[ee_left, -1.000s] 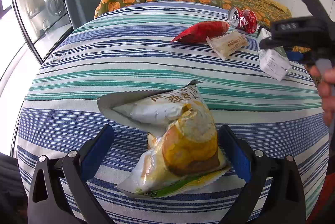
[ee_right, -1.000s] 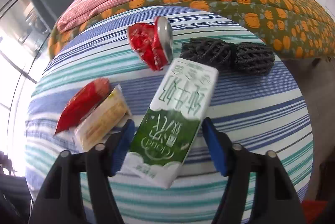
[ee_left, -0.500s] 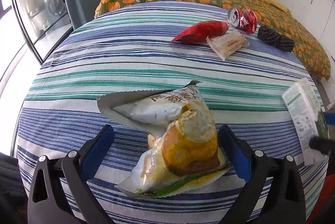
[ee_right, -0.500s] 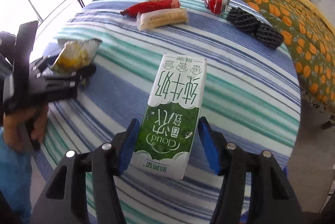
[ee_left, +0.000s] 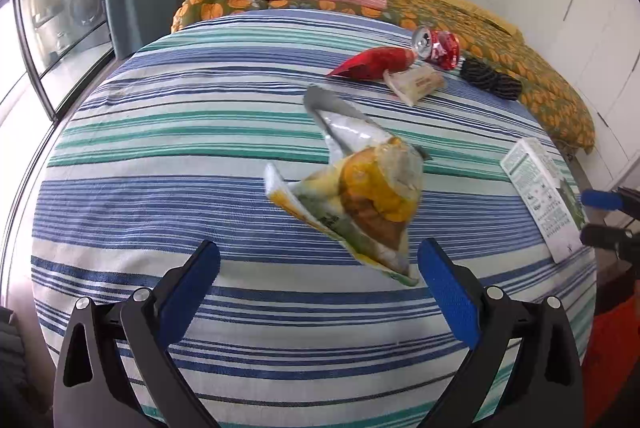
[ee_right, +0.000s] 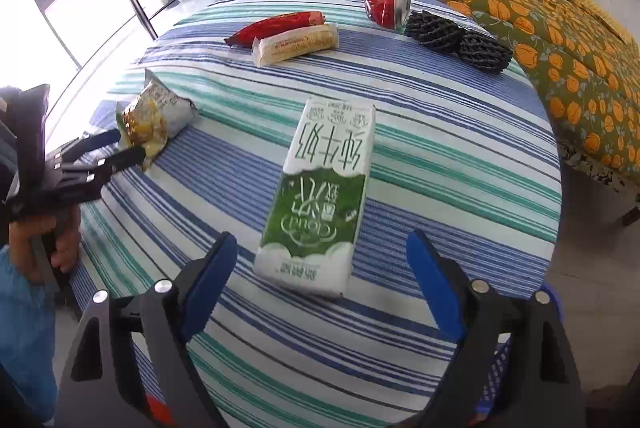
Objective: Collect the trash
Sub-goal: 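Lift the wrapper with the left gripper while the right gripper grasps the milk carton, then carry the wrapper and milk carton over the wastebasket and release both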
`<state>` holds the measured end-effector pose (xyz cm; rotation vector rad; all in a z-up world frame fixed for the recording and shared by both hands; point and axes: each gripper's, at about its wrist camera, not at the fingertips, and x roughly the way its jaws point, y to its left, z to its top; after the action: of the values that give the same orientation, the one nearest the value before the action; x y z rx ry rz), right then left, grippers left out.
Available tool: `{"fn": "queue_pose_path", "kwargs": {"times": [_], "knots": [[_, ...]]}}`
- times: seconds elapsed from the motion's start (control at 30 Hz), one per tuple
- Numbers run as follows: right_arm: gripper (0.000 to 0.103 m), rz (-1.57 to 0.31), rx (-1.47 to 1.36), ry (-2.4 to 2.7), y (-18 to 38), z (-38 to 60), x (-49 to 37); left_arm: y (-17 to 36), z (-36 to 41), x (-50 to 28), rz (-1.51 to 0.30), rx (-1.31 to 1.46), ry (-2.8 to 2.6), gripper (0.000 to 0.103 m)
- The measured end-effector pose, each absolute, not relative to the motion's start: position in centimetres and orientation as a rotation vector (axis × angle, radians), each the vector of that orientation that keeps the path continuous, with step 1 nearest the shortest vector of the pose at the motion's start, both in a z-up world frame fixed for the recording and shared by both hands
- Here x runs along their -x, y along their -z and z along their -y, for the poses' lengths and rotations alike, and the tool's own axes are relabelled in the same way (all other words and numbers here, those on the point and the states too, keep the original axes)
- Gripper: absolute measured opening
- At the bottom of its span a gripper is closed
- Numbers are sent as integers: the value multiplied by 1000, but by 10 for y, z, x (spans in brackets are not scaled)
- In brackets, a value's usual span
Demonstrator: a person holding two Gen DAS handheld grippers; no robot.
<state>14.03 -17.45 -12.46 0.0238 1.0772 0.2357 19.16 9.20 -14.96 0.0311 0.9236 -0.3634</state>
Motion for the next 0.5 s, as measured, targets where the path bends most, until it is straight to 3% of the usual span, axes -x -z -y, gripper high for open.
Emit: {"fn": "queue_pose_path", "kwargs": {"times": [0.27,0.33,0.4,0.5], "knots": [[86,-1101,17,-161,124,153,-177,143,-62,-214,-919,-127,379,98],[77,-1124,40,-139,129,151,-183,144,-59,-218,-924,-136,371,98],[60,-1147,47,-133,134,153,-184,145,-59,-220,-932,-125,360,98],[52,-1148,31,-145,135,158,-180,145,-59,-221,-942,-102,360,84]]}}
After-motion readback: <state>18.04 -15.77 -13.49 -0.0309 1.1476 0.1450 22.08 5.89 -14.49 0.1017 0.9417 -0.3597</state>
